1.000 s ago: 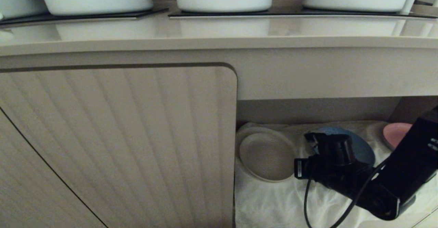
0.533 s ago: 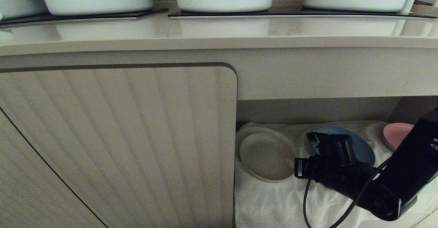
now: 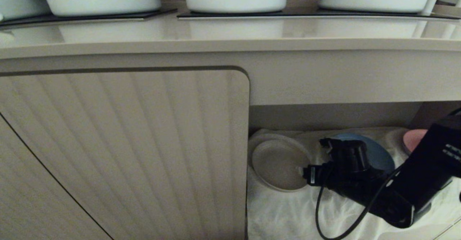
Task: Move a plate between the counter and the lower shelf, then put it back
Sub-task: Pick up the plate in the cupboard
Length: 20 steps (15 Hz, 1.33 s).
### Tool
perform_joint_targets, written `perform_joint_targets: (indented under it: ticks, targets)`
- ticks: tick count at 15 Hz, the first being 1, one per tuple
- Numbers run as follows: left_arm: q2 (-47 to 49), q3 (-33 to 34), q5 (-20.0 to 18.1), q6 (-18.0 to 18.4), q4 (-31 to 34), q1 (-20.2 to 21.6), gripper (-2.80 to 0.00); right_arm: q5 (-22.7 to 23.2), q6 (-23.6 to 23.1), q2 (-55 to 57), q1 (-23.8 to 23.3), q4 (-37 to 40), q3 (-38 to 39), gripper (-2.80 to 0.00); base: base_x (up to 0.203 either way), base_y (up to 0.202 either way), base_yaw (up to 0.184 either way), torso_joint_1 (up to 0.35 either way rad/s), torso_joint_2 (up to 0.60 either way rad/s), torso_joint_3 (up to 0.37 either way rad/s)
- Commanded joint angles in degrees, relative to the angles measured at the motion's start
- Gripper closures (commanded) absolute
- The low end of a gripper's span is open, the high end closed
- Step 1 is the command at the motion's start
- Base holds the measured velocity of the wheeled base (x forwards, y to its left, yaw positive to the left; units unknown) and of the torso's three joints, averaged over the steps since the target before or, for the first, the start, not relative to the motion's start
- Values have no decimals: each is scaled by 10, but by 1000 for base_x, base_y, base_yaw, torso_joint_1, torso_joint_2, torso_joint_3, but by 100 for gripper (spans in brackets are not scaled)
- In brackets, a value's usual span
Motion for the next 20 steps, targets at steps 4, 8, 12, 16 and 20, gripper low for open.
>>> perform_joint_targets:
  ticks: [4, 8, 12, 16, 20]
  targets:
    - [0, 0, 0, -1, 0, 0, 0, 1, 3, 31, -1, 0, -27, -280, 0, 0, 0, 0, 0, 0]
    - [0, 0, 0, -1, 0, 0, 0, 5, 17, 34, -1, 21, -49, -280, 0, 0, 0, 0, 0, 0]
    - [0, 0, 0, -1, 0, 0, 0, 19, 20, 42, -1, 26, -61, -280, 0, 0, 0, 0, 0, 0]
    - [0, 0, 0, -1, 0, 0, 0, 21, 20, 48, -4, 47, -83, -280, 0, 0, 0, 0, 0, 0]
    - [0, 0, 0, -1, 0, 0, 0, 34, 20, 47, -25, 84, -112, -280, 0, 0, 0, 0, 0, 0]
